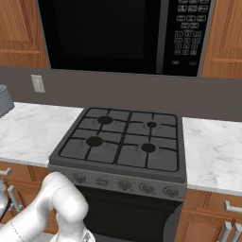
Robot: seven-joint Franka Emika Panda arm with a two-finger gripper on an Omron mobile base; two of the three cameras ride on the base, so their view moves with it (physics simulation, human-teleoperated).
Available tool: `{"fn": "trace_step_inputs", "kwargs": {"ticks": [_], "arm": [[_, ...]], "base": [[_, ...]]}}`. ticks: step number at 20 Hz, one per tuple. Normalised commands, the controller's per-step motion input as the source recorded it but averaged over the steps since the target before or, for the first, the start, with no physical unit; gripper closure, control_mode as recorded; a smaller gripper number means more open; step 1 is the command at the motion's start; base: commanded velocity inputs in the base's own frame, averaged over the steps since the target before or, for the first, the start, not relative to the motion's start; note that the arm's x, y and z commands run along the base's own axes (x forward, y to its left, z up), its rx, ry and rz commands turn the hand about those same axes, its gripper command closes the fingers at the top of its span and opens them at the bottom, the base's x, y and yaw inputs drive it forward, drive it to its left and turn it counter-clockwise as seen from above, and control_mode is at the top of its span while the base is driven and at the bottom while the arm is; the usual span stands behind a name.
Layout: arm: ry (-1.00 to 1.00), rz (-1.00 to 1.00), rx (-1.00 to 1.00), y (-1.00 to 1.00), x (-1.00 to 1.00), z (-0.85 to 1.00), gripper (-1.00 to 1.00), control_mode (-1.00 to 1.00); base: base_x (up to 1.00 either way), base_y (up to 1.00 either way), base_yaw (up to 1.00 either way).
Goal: Take the pizza cutter from the drawer on the left and place it on the dining counter for cutting.
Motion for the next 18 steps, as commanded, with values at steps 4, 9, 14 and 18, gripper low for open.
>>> {"fn": "trace_step_inputs", "kwargs": {"ticks": [4,9,14,18], "arm": [[-0.05,0.0,0.02,0.19,0.32,-0.34,-1.0,-1.0],[-0.07,0.0,0.03,0.05,0.29,-0.36,-1.0,-1.0],[-0.09,0.0,0.01,0.0,0.18,-0.39,1.0,-1.0],[-0.01,0.0,0.0,0.0,0.0,-0.01,1.0,-1.0]], "base": [[0.0,0.0,0.0],[0.0,0.0,0.0],[0.0,0.0,0.0],[0.0,0.0,0.0]]}}
